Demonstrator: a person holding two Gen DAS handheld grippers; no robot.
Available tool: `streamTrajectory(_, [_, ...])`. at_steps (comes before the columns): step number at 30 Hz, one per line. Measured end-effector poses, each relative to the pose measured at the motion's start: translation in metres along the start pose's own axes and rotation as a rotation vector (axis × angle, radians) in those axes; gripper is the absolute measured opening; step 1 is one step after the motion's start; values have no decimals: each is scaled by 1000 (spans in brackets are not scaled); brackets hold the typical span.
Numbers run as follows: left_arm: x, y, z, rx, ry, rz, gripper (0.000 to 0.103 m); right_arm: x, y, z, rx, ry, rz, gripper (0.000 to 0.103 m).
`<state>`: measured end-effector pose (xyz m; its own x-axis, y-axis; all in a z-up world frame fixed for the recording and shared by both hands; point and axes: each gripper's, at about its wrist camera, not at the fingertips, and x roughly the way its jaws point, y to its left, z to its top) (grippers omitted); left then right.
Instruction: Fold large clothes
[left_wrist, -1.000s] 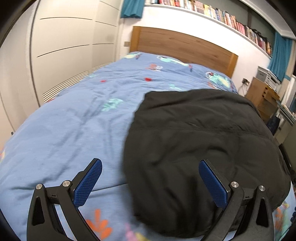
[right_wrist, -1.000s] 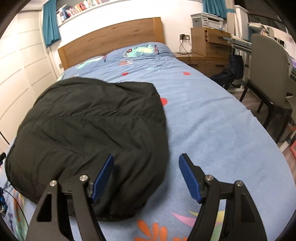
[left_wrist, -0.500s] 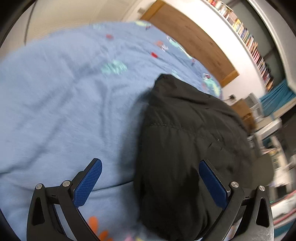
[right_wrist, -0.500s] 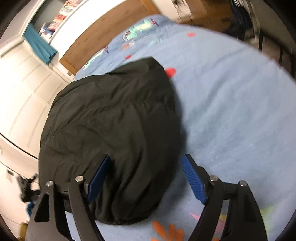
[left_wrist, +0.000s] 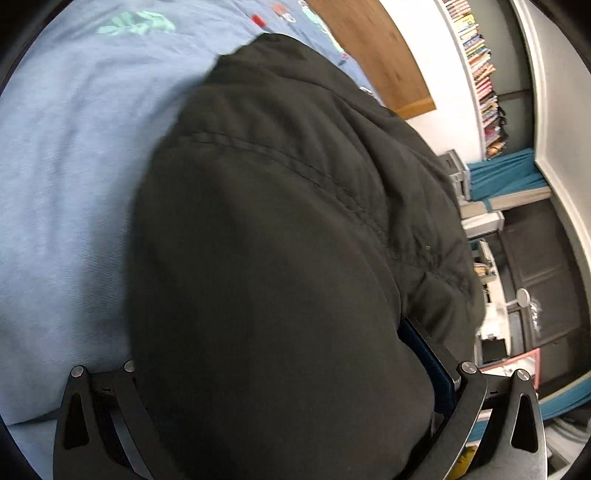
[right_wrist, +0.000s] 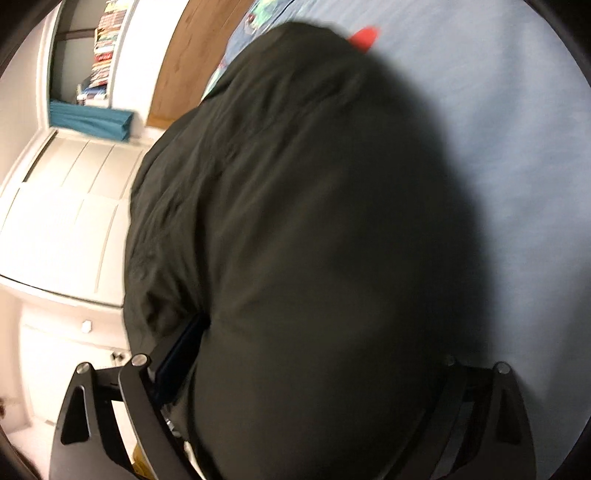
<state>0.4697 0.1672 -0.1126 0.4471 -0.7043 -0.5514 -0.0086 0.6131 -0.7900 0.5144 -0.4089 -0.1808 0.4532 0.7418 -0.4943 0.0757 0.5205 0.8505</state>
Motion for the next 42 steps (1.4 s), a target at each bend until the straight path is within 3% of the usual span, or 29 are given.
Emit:
streamTrajectory(7, [10, -1, -2, -15, 19, 28, 99, 14, 2, 3, -15, -17, -11, 98])
streamTrajectory(9, [8, -10, -6, 3, 2, 27, 81, 16, 5, 1, -35, -18, -25, 98])
streamTrajectory(11, [3, -19, -7, 23, -15, -2, 52, 14, 9, 1, -50, -23, -46, 96])
streamTrajectory(12, [0, -24, -6, 43, -21, -15, 47, 15, 13, 0, -64, -23, -54, 95])
streamTrajectory(13, [0, -28, -5, 57, -23, -20, 39, 17, 19, -1, -87, -23, -69, 91])
streamTrajectory(15, [-2, -39, -7, 90, -29, -40, 33, 17, 27, 2, -105, -28, -65, 73])
streamTrajectory(17, [-7, -49, -5, 105, -47, -74, 28, 14, 39, 2, -131, -42, -43, 46])
streamTrajectory(19, [-14, -68, -3, 139, -75, -101, 27, 11, 58, 3, -190, -55, -32, 36])
streamTrajectory(22, [-23, -98, 3, 197, -105, -122, 26, 2, 96, 3, -295, -87, -8, 30])
streamTrajectory(26, [-47, -150, 8, 294, -157, -151, 26, -18, 147, 3, -414, -146, 6, 29])
streamTrajectory(32, [-78, -188, -9, 364, -201, -197, 26, -57, 191, -13, -493, -215, 52, 29])
streamTrajectory(37, [-75, -180, -29, 360, -190, -191, 26, -72, 188, -40, -499, -222, 58, 29])
streamTrajectory(42, [-45, -124, -47, 279, -113, -104, 26, -70, 149, -66, -446, -175, -1, 29])
